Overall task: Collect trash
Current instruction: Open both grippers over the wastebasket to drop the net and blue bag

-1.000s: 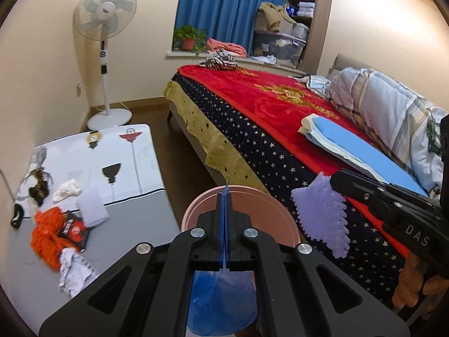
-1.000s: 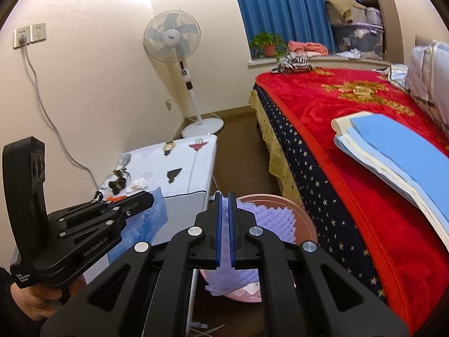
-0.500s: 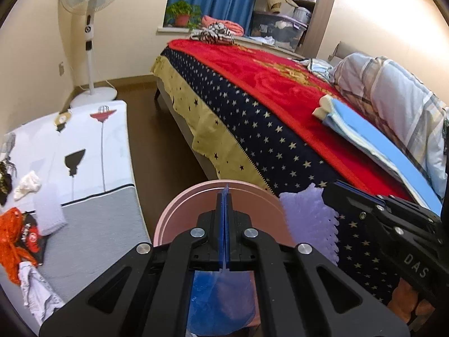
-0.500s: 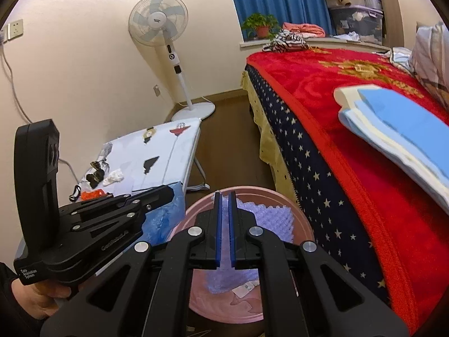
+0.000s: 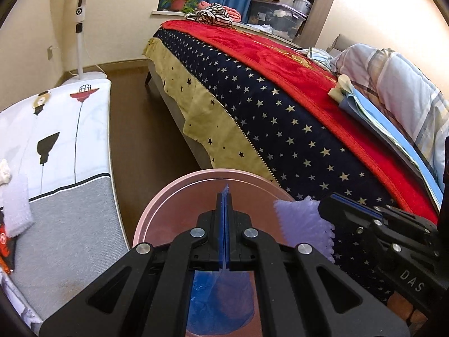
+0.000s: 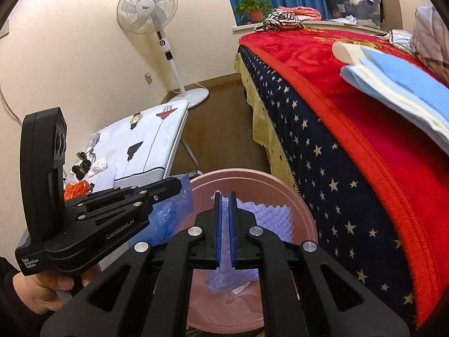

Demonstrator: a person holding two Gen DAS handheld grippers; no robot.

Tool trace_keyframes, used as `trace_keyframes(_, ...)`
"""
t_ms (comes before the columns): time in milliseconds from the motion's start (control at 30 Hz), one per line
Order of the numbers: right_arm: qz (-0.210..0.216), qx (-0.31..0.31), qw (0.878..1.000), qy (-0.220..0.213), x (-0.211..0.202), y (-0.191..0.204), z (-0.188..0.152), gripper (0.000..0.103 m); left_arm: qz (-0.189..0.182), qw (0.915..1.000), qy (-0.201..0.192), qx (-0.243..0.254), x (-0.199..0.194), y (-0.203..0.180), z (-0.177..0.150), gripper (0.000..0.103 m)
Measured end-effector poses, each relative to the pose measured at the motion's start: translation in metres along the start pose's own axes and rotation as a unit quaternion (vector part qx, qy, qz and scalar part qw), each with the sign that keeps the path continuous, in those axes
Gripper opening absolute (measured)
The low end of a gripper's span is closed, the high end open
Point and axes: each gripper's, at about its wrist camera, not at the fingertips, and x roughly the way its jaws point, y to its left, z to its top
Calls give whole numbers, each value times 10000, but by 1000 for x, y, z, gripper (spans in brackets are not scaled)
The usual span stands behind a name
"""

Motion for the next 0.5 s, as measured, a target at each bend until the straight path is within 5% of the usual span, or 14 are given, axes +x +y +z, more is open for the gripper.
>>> trace_keyframes(300, -100, 90, 9997, 197, 16, -7, -6, 11, -84, 9997, 181, -165, 14, 10, -4, 5)
trace_keyframes(333, -116, 120, 9995, 270, 18, -8, -7, 13, -120, 9995, 200, -212, 14, 12, -4, 21)
trace_keyframes(367, -110, 139, 9994, 304, 19, -9, -8, 23, -105, 9994, 210, -255, 14, 13, -4, 54)
trace_keyframes(400, -121, 163, 9993, 327, 19, -10, -8, 39, 14, 9993, 185, -318, 12, 15, -4, 70)
trace_keyframes(433, -161, 186, 9992, 304, 18, -10, -9, 46, 180, 9991, 92, -385, 8, 16, -4, 83)
trace_keyframes(500, -220, 161, 9994, 230, 15, -10, -9, 54, 356, 9985, -41, -413, 1, 18, -5, 87)
